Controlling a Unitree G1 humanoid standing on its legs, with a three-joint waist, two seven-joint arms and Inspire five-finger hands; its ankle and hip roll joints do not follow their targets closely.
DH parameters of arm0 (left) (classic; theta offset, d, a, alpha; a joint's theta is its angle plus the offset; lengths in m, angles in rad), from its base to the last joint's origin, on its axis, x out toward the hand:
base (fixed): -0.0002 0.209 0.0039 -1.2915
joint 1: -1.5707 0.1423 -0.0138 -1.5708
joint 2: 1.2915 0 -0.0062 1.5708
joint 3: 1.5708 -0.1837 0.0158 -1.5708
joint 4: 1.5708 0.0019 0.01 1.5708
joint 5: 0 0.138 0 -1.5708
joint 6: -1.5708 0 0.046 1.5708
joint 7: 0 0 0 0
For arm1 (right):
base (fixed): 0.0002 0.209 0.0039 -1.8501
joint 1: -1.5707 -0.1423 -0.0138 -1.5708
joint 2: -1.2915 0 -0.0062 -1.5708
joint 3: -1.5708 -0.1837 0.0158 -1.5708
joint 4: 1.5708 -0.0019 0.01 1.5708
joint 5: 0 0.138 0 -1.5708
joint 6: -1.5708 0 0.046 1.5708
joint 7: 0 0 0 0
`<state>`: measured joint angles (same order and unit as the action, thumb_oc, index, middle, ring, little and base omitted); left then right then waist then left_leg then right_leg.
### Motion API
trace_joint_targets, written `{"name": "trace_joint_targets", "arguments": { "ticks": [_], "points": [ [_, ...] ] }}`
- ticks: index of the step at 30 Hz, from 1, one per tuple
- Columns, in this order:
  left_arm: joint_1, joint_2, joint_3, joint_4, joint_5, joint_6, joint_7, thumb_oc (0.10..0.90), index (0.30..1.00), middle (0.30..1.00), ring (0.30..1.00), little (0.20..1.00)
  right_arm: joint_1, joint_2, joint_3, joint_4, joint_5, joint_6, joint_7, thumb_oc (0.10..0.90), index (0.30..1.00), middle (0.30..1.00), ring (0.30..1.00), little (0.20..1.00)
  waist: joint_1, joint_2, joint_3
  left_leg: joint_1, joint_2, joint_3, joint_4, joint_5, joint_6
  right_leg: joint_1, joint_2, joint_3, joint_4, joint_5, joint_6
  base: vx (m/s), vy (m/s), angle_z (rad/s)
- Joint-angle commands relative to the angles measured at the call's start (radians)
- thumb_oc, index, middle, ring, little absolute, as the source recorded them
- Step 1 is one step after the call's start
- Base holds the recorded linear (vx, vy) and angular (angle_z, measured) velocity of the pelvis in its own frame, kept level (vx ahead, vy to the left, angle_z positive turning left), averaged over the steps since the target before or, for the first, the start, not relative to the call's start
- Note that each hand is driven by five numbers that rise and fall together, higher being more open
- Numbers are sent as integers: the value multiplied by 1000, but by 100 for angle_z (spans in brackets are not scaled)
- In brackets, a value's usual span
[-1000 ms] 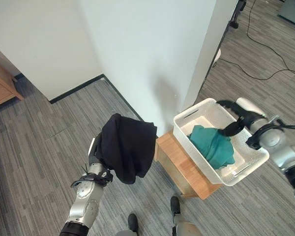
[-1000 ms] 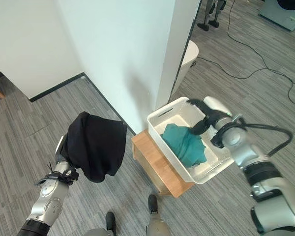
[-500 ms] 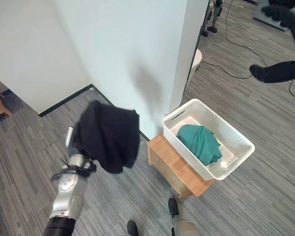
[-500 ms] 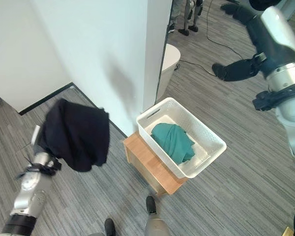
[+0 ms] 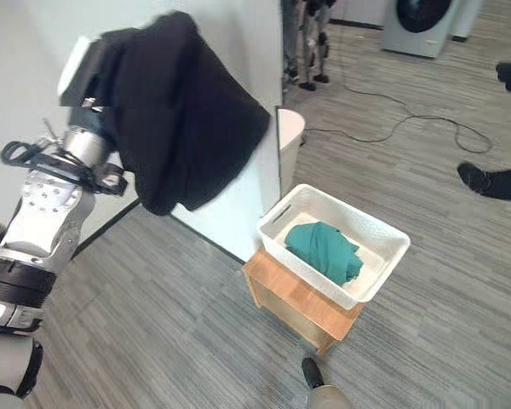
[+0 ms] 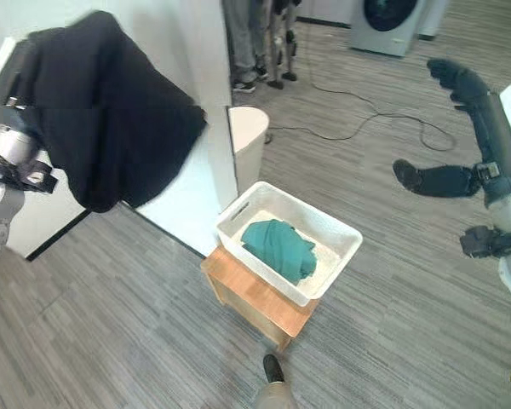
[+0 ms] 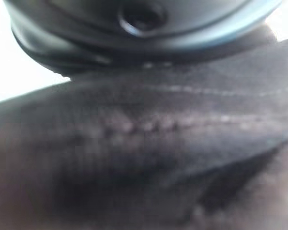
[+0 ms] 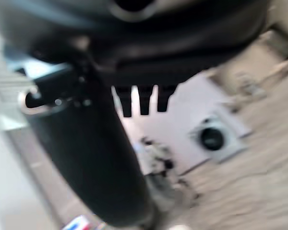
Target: Pick up bed clothes into laundry basket.
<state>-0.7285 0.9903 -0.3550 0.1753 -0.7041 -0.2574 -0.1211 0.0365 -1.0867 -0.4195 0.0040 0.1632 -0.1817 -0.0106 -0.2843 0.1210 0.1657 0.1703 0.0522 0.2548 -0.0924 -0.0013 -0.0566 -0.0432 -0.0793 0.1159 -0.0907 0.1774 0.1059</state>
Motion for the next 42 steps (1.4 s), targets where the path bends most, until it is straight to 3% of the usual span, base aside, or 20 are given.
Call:
{"name": "trace_joint_targets", "arguments": {
  "ticks": [1,10,17,19,22,28,42],
  "points": [
    [-186,79,4,13,-21,-114,30,400,300,300,300,300,-34,-27,-164,4,69,-83,-111,800,900,900,900,900,5,-72,-130,-46,7,16,5,9,-45,95,-52,-15,80,-168,74,9,-2,-34],
    [-386,96,-100,123,30,-126,80,400,300,300,300,300,74,80,-228,-7,139,-91,-78,800,900,900,900,900,-45,-48,-124,-38,7,58,5,2,-45,74,-47,15,77,-156,85,18,0,-11],
    [-508,79,-186,301,41,-107,79,400,300,300,300,300,99,275,-108,-88,188,-86,-4,800,900,900,900,900,-92,-21,-97,-40,9,119,5,1,-44,35,-37,68,69,-131,99,31,7,-25],
    [-540,52,-210,345,44,-101,77,400,300,300,300,300,140,363,-37,-125,235,-77,60,800,900,900,900,900,-109,-11,-79,-47,9,135,5,4,-45,19,-37,83,62,-122,102,19,0,-40],
    [-580,30,-242,381,40,-97,70,400,300,300,300,300,186,416,21,-150,272,-56,125,800,900,900,900,900,-120,-6,-68,-58,9,141,5,8,-47,5,-39,88,60,-118,103,15,2,-14],
    [-662,-23,-281,530,67,-73,53,400,300,300,300,300,276,450,148,-196,274,10,249,800,900,900,900,900,-148,14,-29,-79,2,164,5,7,-51,-21,-44,105,31,-97,116,22,3,-8],
    [-659,-29,-252,637,112,-62,63,400,300,300,300,300,302,467,219,-203,255,37,290,800,900,900,900,900,-163,33,22,-120,7,229,5,16,-61,-94,-34,140,10,-67,132,18,-10,-15]
  ]
}}
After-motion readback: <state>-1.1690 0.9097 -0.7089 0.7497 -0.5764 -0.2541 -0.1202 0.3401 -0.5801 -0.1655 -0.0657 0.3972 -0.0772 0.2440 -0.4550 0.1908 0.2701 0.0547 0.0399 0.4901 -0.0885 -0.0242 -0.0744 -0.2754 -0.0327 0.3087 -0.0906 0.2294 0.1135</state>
